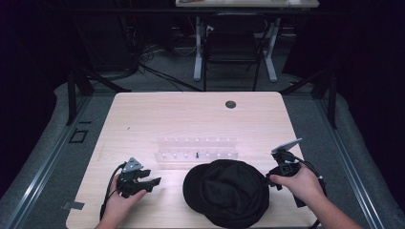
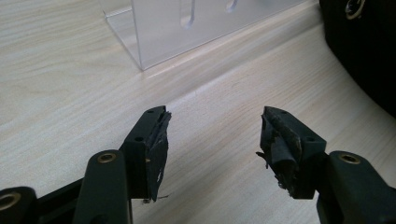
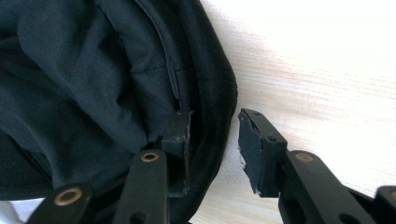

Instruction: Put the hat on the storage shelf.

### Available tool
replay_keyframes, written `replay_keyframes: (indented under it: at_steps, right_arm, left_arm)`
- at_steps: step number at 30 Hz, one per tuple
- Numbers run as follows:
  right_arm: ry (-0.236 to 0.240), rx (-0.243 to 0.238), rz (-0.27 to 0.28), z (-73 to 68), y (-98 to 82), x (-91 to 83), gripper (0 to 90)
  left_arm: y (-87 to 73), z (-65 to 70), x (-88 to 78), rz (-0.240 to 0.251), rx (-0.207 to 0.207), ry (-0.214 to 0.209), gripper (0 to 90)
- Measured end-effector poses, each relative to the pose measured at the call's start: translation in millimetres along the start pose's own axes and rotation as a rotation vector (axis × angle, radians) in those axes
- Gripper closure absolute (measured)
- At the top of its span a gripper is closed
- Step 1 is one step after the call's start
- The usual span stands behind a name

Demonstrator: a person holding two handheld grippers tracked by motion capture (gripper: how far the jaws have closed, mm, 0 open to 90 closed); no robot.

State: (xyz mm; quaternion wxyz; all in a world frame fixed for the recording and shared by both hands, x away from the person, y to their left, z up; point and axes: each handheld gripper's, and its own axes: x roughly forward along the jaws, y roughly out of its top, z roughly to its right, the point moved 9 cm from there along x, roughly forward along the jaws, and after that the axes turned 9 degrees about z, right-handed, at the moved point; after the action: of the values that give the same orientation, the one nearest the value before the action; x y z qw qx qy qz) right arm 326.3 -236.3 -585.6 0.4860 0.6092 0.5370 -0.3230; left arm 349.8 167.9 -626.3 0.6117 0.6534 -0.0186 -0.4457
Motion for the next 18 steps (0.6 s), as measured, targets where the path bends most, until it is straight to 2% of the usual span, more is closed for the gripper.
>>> replay_keyframes:
  at_steps: [2, 4, 5, 7, 8, 10, 11, 13, 14, 15, 18]
  right_arm:
    - [0.006, 0.005, -0.001, -0.6, -0.4, 1.1, 65.0]
    - [0.011, 0.013, -0.028, 0.4, -2.7, 3.0, 67.3]
    - [0.005, 0.028, -0.017, 0.6, -2.8, 4.7, 68.0]
    - [0.014, 0.026, -0.034, 1.4, -4.5, 5.3, 69.5]
    - [0.018, 0.040, -0.021, 0.6, -4.3, 7.0, 70.2]
    - [0.009, 0.043, -0.029, 2.4, -5.5, 7.5, 72.0]
    - [0.010, 0.035, -0.052, 3.8, -7.0, 6.7, 72.3]
    - [0.018, 0.047, -0.041, 3.6, -7.1, 9.3, 73.0]
    - [0.017, 0.042, -0.055, 4.7, -8.1, 9.3, 73.5]
    - [0.023, 0.060, -0.038, 4.0, -7.6, 11.6, 73.8]
    - [0.033, 0.073, -0.053, 6.4, -8.8, 13.3, 73.9]
  left_arm:
    - [0.0, 0.0, 0.0, 0.000, 0.000, 0.000, 41.8]
    - [0.0, -0.4, -0.1, -0.001, 0.004, 0.000, 41.8]
    - [0.2, -0.5, -0.1, 0.001, 0.004, 0.000, 41.8]
    - [0.3, -0.6, -0.1, 0.003, 0.003, 0.001, 41.8]
    - [0.1, -0.3, -0.1, 0.002, -0.003, 0.001, 41.8]
    - [0.0, -0.3, 0.1, 0.001, -0.002, 0.001, 41.9]
    - [-0.1, -0.3, 0.2, 0.000, -0.002, 0.001, 41.9]
    - [-0.1, -0.4, 0.2, 0.001, -0.002, 0.001, 41.9]
    - [-0.1, -0.3, 0.2, 0.000, -0.004, 0.001, 41.9]
    - [-0.2, -0.4, 0.2, 0.000, -0.004, 0.001, 41.8]
    - [-0.4, -0.4, 0.5, -0.001, -0.004, 0.000, 41.9]
